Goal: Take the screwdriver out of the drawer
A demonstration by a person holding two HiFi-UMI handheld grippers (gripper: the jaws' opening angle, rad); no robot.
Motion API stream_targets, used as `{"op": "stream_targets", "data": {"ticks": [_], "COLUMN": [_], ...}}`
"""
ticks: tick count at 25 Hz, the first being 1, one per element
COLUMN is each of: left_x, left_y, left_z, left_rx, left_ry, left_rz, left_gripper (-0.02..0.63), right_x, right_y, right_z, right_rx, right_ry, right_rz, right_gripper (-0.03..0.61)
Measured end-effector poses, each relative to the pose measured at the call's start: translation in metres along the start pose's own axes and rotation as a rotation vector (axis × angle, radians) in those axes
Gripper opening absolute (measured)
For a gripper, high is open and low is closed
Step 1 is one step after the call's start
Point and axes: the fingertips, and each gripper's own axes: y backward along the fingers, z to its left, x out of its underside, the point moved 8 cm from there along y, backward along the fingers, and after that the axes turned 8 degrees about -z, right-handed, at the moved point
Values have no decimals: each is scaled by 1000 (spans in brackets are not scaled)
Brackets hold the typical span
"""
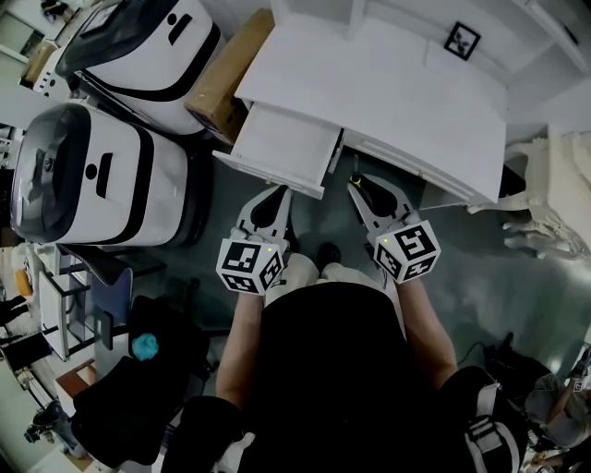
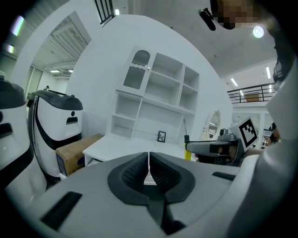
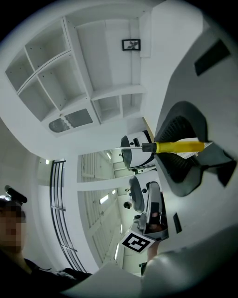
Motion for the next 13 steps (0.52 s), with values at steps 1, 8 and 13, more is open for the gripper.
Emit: {"op": "stream_targets", "data": {"ticks": [1, 8, 13], "left_x": [1, 6, 8], "left_y": [1, 7, 6], "left_z": [-1, -6, -9], "left_rx": [-2, -8, -9], "left_ry": [0, -1, -2], "left_rz": [1, 12, 13], "left_gripper": [28, 28, 28], "right_x": [-1, -4, -6], "right_y": [3, 13, 17], "right_z": [0, 1, -1], "right_rx": [1, -7, -6], "right_ry": [-3, -19, -16], "right_rz": [-5, -21, -25], "right_gripper": [91, 89, 89]}}
